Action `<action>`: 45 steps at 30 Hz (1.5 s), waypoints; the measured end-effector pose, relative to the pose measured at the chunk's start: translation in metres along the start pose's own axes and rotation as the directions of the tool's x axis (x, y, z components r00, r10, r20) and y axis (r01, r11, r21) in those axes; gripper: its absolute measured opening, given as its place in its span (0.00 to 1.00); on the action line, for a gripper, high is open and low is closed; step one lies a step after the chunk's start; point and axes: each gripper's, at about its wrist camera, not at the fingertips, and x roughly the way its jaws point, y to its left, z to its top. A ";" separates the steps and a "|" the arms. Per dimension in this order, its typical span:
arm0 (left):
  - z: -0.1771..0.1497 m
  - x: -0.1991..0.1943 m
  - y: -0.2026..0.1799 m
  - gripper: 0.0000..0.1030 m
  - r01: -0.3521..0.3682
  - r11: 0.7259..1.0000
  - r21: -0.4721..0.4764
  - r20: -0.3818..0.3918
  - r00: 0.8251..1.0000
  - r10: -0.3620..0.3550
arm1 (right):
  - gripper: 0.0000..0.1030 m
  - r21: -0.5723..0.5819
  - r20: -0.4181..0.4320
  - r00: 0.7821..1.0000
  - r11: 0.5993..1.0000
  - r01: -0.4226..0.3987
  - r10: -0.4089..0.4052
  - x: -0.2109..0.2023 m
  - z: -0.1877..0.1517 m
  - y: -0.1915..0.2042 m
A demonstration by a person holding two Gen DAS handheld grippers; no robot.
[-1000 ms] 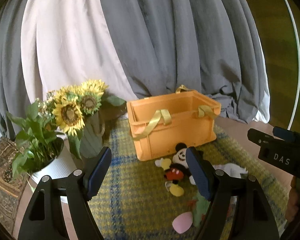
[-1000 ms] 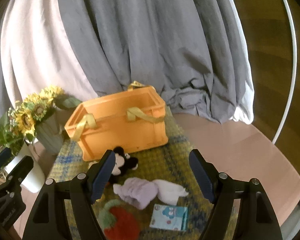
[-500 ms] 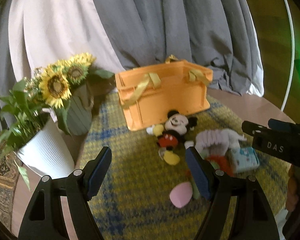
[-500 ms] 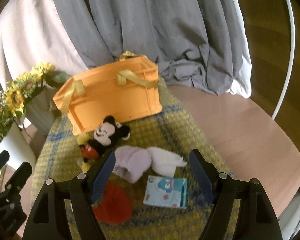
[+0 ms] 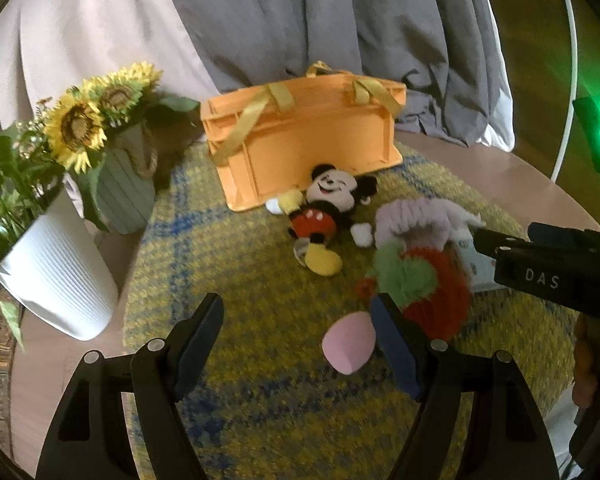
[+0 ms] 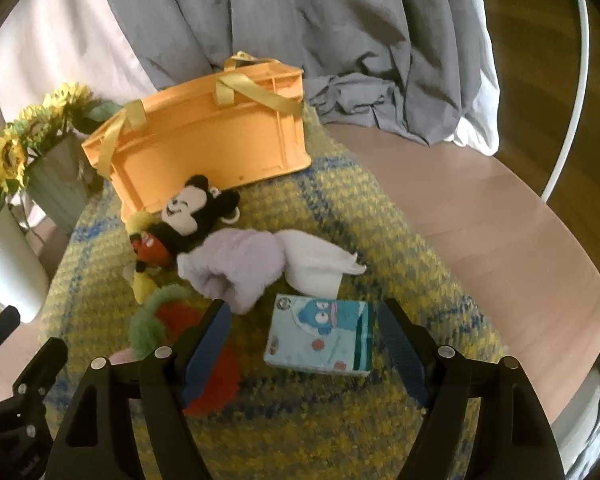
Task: Organize soft objects
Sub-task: 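Grasp the pink sponge with the left tool while the right grasps the blue tissue pack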
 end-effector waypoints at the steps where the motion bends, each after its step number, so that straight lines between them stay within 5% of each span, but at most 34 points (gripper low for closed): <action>1: -0.001 0.002 -0.001 0.73 0.007 1.000 0.002 -0.005 1.000 -0.007 | 0.74 -0.001 -0.007 1.000 1.000 0.000 0.000 0.002 -0.001 -0.001; 26: -0.024 0.049 -0.014 0.54 0.138 0.990 -0.006 -0.105 0.985 -0.138 | 0.74 -0.045 -0.105 0.994 0.999 0.028 -0.033 0.043 -0.016 -0.004; 32: -0.023 0.054 -0.017 0.35 0.211 0.977 -0.027 -0.115 0.970 -0.213 | 0.74 -0.035 -0.122 0.992 0.999 0.011 -0.016 0.049 -0.017 -0.007; 45: -0.013 0.033 -0.012 0.34 0.176 0.983 -0.043 -0.064 0.982 -0.178 | 0.73 -0.057 -0.087 0.996 0.998 -0.003 -0.002 0.032 -0.014 -0.004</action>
